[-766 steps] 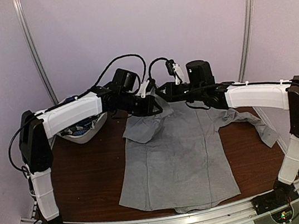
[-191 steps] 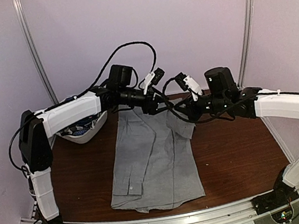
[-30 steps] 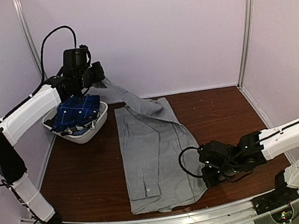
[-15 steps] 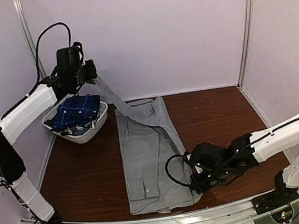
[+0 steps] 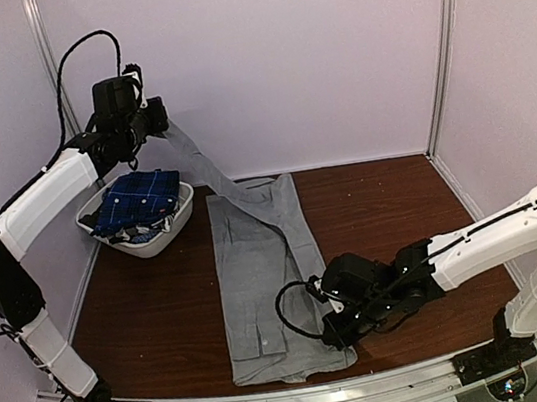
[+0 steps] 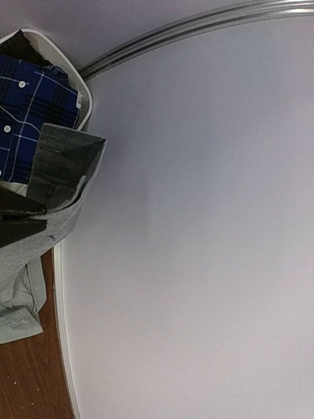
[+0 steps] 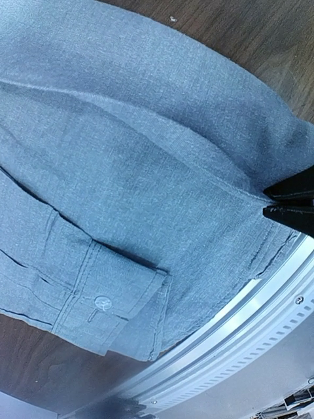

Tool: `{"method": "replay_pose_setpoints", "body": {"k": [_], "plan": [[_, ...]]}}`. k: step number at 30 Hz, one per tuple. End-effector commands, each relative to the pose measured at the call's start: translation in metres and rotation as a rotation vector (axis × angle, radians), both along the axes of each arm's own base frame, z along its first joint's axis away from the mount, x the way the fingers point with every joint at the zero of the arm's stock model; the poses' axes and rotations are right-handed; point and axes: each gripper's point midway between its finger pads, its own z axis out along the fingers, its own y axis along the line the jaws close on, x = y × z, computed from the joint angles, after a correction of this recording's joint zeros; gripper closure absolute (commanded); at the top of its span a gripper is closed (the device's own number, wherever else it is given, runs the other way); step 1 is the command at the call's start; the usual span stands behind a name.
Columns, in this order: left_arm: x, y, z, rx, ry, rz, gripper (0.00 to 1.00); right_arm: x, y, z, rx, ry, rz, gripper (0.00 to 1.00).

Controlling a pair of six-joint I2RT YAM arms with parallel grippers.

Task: Fold and stack the long sleeve shirts
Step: Fold the 1/3-folded shirt at the center of the board.

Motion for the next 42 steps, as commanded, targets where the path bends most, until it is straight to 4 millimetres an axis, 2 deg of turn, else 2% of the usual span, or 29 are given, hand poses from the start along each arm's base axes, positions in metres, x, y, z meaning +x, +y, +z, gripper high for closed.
{"method": "replay_pose_setpoints", "body": {"k": [1, 8, 21, 25, 31, 34, 39, 42], "plan": [[-0.011, 0.015, 0.045, -0.020, -0.122, 0.034, 1.00, -0.003, 0.010, 0.000, 0.011, 0.008, 0.042, 0.95], [-0.012, 0.023, 0.037, 0.002, -0.101, 0.067, 1.00, -0.004, 0.018, -0.004, 0.000, 0.018, 0.073, 0.95], [-0.011, 0.027, 0.059, 0.004, -0.139, 0.070, 1.00, 0.009, 0.023, 0.008, -0.004, -0.012, 0.102, 0.94], [-0.010, 0.027, 0.046, 0.006, -0.108, 0.070, 1.00, 0.007, 0.023, 0.005, -0.006, -0.001, 0.114, 0.94], [-0.014, 0.028, 0.011, 0.006, -0.045, 0.069, 1.00, 0.000, 0.023, -0.001, 0.005, 0.028, 0.136, 0.94], [-0.015, 0.029, -0.002, 0.008, -0.021, 0.071, 1.00, 0.002, 0.025, 0.006, 0.012, 0.009, 0.142, 0.84], [-0.015, 0.029, -0.004, 0.008, -0.018, 0.071, 1.00, 0.029, 0.024, 0.034, 0.041, -0.066, 0.103, 0.47], [-0.015, 0.026, 0.002, 0.002, -0.030, 0.055, 1.00, 0.055, 0.015, 0.045, 0.060, -0.099, 0.044, 0.40]]}}
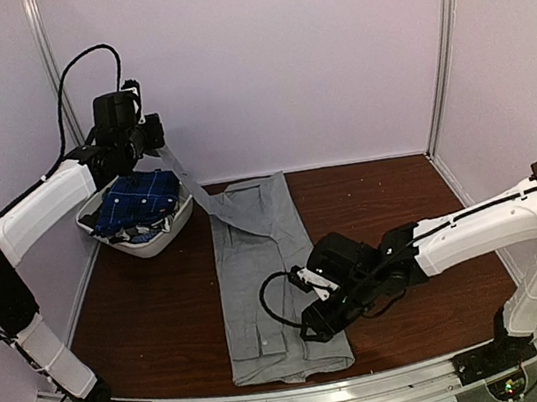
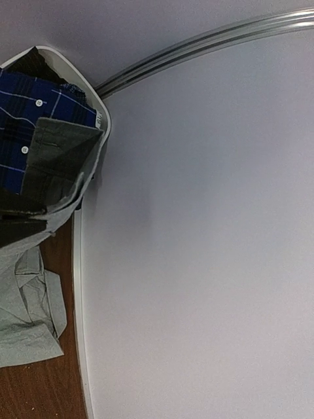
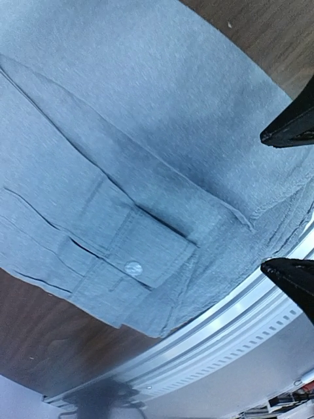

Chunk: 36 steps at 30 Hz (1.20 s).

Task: Fold and stack the long sleeve shirts
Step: Fold the 1/3-folded shirt at the center of the board, then fold the sleeve of the rectangle-folded shirt.

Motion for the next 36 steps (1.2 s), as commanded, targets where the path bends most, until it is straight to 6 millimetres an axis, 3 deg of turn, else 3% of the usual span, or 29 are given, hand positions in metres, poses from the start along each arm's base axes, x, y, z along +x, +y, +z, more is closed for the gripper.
{"method": "replay_pose_setpoints", "body": {"k": [1, 6, 11, 17, 20, 29, 36], "plan": [[-0.007, 0.004, 0.037, -0.057, -0.094, -0.019, 1.00, 0.045, -0.009, 0.031, 0.051, -0.091, -0.097, 0.40], [-0.017, -0.019, 0.045, -0.095, -0.138, -0.172, 1.00, 0.110, -0.013, 0.058, 0.131, -0.173, -0.226, 0.42], [-0.034, -0.049, 0.035, -0.137, -0.123, -0.368, 1.00, 0.187, -0.005, 0.086, 0.250, -0.255, -0.335, 0.51], [-0.074, -0.108, 0.008, -0.136, -0.042, -0.746, 1.00, 0.284, -0.006, 0.099, 0.359, -0.327, -0.443, 0.58], [-0.101, -0.137, -0.024, -0.131, 0.050, -0.877, 1.00, 0.323, -0.001, 0.090, 0.406, -0.311, -0.469, 0.61], [-0.162, -0.213, -0.091, -0.164, 0.254, -1.162, 1.00, 0.401, 0.030, 0.042, 0.560, -0.209, -0.514, 0.64], [-0.196, -0.243, -0.132, -0.185, 0.388, -1.261, 1.00, 0.446, 0.027, -0.009, 0.599, -0.106, -0.619, 0.65]]}}
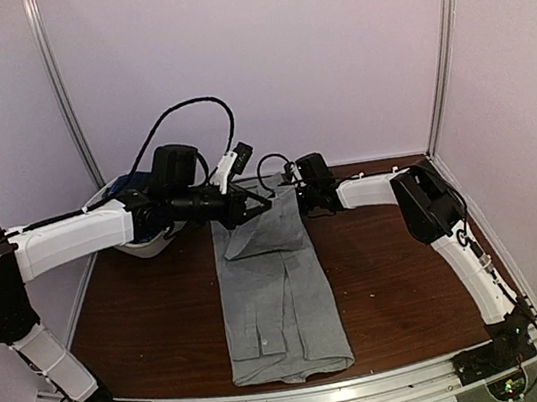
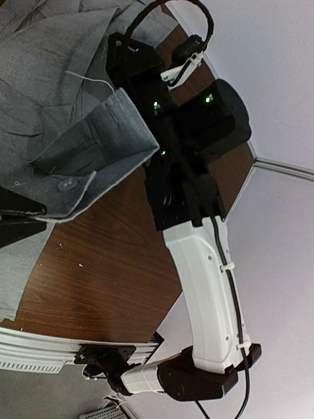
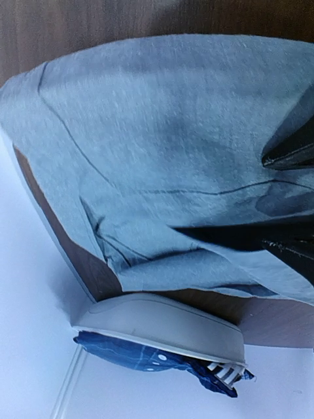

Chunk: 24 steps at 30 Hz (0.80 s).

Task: Fold and stack the long sleeve shirts
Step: Fold the sleeve of the rectangle-folded shirt.

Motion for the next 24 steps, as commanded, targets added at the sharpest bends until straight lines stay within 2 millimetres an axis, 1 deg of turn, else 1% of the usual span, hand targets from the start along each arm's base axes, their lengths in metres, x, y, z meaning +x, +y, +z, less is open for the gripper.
{"method": "replay_pose_setpoints", "body": {"k": [1, 3, 5, 7, 8, 11, 14, 16, 18, 21, 23, 24], "plan": [[-0.022, -0.015, -0.018, -0.008, 0.066, -0.087, 1.00, 0.026, -0.010, -0.004, 0.096, 0.048, -0.057, 0.65], [-0.029, -0.020, -0.027, 0.001, 0.088, -0.115, 1.00, 0.030, -0.016, -0.013, 0.122, 0.075, -0.071, 0.65], [-0.033, -0.022, -0.036, 0.013, 0.110, -0.126, 1.00, 0.032, -0.019, -0.011, 0.150, 0.082, -0.064, 0.65], [-0.036, -0.024, -0.045, 0.024, 0.132, -0.130, 1.00, 0.032, -0.020, 0.001, 0.161, 0.065, -0.051, 0.65], [-0.037, -0.025, -0.049, 0.031, 0.141, -0.124, 1.00, 0.032, -0.020, 0.010, 0.164, 0.051, -0.043, 0.65], [-0.041, -0.029, -0.057, 0.039, 0.155, -0.116, 1.00, 0.028, -0.019, 0.041, 0.175, 0.013, -0.013, 0.64], [-0.049, -0.036, -0.062, 0.041, 0.160, -0.140, 1.00, 0.022, -0.021, 0.072, 0.176, -0.027, 0.007, 0.63], [-0.055, -0.038, -0.071, 0.067, 0.168, -0.155, 1.00, 0.015, -0.024, 0.089, 0.167, -0.051, 0.014, 0.62], [-0.060, -0.038, -0.082, 0.085, 0.187, -0.162, 1.00, 0.007, -0.030, 0.102, 0.145, -0.073, 0.015, 0.62], [-0.069, -0.039, -0.094, 0.105, 0.206, -0.182, 1.00, -0.006, -0.039, 0.115, 0.107, -0.098, 0.017, 0.61], [-0.075, -0.042, -0.100, 0.116, 0.210, -0.197, 1.00, -0.017, -0.045, 0.121, 0.090, -0.106, 0.019, 0.61], [-0.078, -0.043, -0.103, 0.122, 0.217, -0.202, 1.00, -0.024, -0.047, 0.118, 0.073, -0.102, 0.025, 0.61]]}}
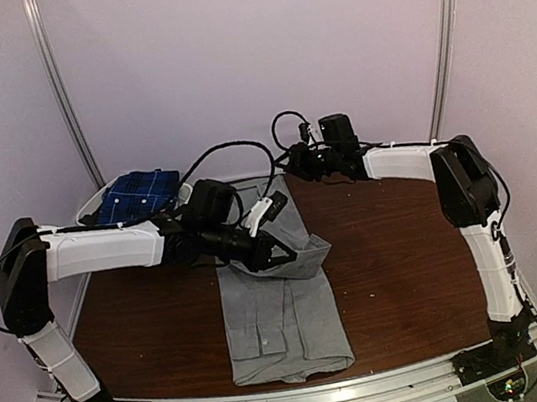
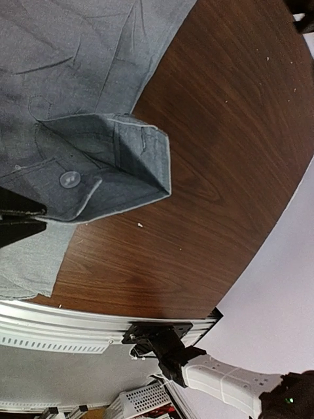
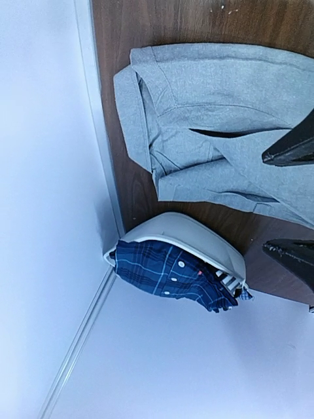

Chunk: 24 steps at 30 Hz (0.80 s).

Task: Fold and stack the long sleeve shirts
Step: Fold the sleeve of the rectangle-folded shirt.

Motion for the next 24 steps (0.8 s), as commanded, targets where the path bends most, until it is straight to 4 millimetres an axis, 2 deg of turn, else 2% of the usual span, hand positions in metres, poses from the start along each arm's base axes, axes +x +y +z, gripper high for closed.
{"method": "replay_pose_setpoints", "body": {"k": [1, 6, 7, 13, 14, 15, 16, 19, 21, 24], "plan": [[-0.013, -0.008, -0.020, 0.017, 0.015, -0.043, 1.00, -0.028, -0.012, 0.015, -0.067, -0.052, 0.021, 0.61], [-0.025, -0.012, -0.033, 0.039, 0.032, -0.070, 0.99, -0.062, -0.023, 0.013, -0.152, -0.060, 0.022, 0.60], [-0.027, -0.012, -0.035, 0.042, 0.038, -0.076, 0.97, -0.071, -0.025, 0.019, -0.158, -0.068, 0.022, 0.60], [-0.044, -0.009, -0.046, 0.049, 0.067, -0.138, 0.87, -0.117, -0.041, 0.008, -0.245, -0.043, 0.007, 0.61], [-0.047, -0.008, -0.046, 0.052, 0.070, -0.146, 0.83, -0.128, -0.043, 0.001, -0.265, -0.035, 0.011, 0.61], [-0.048, -0.006, -0.045, 0.055, 0.067, -0.151, 0.75, -0.136, -0.044, 0.002, -0.281, -0.035, 0.018, 0.61], [-0.050, -0.004, -0.042, 0.052, 0.062, -0.155, 0.66, -0.149, -0.047, -0.008, -0.312, -0.023, 0.032, 0.61], [-0.051, 0.001, -0.030, 0.036, 0.036, -0.144, 0.51, -0.183, -0.055, -0.023, -0.397, -0.007, 0.059, 0.60], [-0.050, 0.003, -0.019, 0.013, 0.023, -0.135, 0.43, -0.208, -0.063, -0.037, -0.455, 0.013, 0.077, 0.60], [-0.040, 0.008, -0.008, 0.006, 0.009, -0.073, 0.42, -0.245, -0.069, -0.051, -0.525, 0.028, 0.113, 0.60]]}}
